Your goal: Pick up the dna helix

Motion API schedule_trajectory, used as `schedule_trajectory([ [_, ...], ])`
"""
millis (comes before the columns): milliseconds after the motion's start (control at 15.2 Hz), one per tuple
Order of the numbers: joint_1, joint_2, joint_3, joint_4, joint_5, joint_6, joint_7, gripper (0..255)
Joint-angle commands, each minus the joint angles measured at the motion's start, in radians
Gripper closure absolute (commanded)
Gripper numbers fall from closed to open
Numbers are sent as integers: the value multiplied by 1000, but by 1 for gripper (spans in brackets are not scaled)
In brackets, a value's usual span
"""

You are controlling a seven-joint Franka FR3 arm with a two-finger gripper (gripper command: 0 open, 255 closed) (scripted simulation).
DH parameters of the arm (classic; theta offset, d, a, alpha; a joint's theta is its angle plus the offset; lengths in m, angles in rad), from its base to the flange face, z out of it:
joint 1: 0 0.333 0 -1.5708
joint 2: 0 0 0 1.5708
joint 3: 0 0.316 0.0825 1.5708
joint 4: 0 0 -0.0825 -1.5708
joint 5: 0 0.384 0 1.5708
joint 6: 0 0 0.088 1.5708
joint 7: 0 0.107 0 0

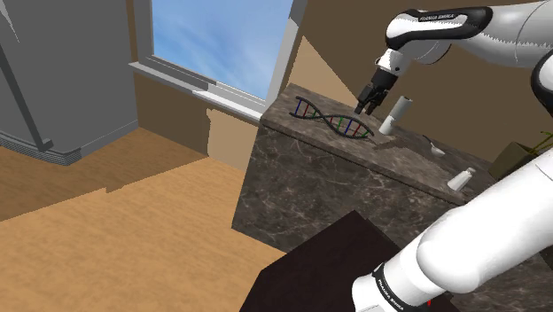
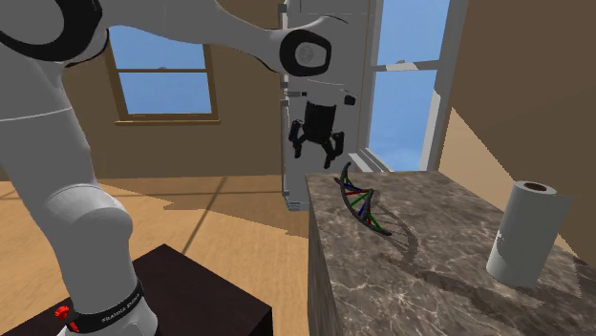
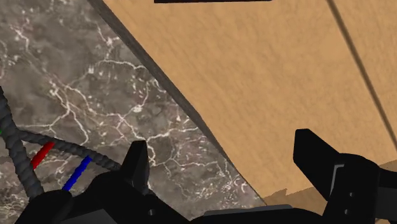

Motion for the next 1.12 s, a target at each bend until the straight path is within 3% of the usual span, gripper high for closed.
schedule_trajectory([
  [0, -13, 89, -29, 66, 44, -8, -76, 0],
  [396, -116, 399, -61, 360, 198, -104, -275, 0],
  [792, -300, 738, -16, 788, 324, -272, -383, 0],
  [1056, -301, 750, -11, 765, 326, -239, -391, 0],
])
